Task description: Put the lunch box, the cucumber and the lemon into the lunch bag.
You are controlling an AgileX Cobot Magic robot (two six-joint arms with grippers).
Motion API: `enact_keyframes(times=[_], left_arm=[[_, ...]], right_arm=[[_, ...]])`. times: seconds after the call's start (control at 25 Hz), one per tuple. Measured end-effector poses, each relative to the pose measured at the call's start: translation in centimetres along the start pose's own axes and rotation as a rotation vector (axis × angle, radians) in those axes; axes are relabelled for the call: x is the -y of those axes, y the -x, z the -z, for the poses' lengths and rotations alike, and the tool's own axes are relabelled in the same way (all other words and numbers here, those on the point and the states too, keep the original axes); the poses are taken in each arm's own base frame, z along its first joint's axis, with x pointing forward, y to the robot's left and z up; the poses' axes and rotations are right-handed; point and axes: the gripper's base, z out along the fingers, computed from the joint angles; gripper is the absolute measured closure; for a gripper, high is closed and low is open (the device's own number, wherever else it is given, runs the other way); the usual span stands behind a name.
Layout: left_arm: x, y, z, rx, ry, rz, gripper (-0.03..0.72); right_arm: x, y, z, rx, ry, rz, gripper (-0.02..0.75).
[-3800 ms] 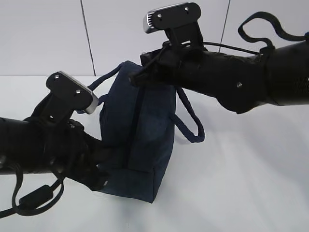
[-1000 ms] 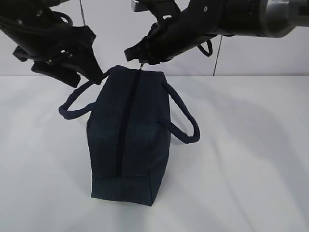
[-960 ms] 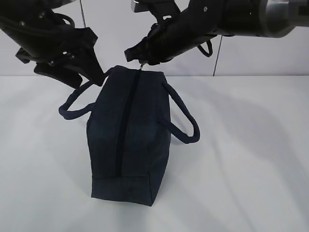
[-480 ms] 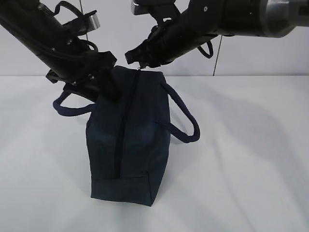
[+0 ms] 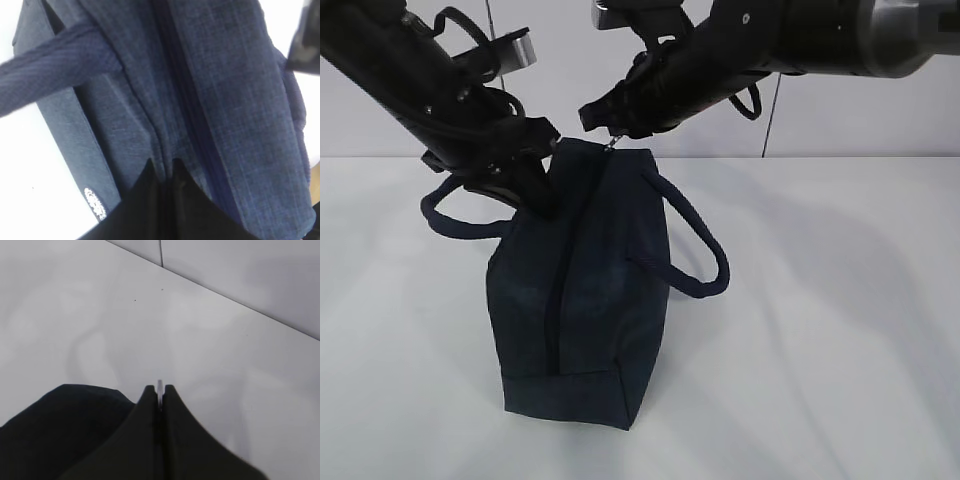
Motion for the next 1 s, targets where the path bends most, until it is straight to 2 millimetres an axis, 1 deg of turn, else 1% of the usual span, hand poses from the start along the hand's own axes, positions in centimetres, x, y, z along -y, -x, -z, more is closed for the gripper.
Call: enact_keyframes(times=[0.44, 0.72, 0.8, 1.0], left_arm=[[0.1, -0.2, 0.0, -0.018, -0.006, -0.015, 0.688], [0.8, -0.5, 1.2, -0.021, -0.016, -0.040, 0.689], [0.8, -0.6, 1.2, -0.027, -0.019, -0.045, 0.689], [0.9, -0.8, 1.2, -0.055, -0.026, -0.060, 0.689]], right_arm=[[0.6, 0.3, 0.1, 0.034, -0.015, -0.015, 0.751], [0.7, 0.6, 0.0, 0.067, -0.023, -0.020, 0.751], [0.8, 0.4, -0.3, 0.061, -0.022, -0.025, 0.751], [1.0, -0.5, -2.4, 0.025, -0.019, -0.036, 0.751]])
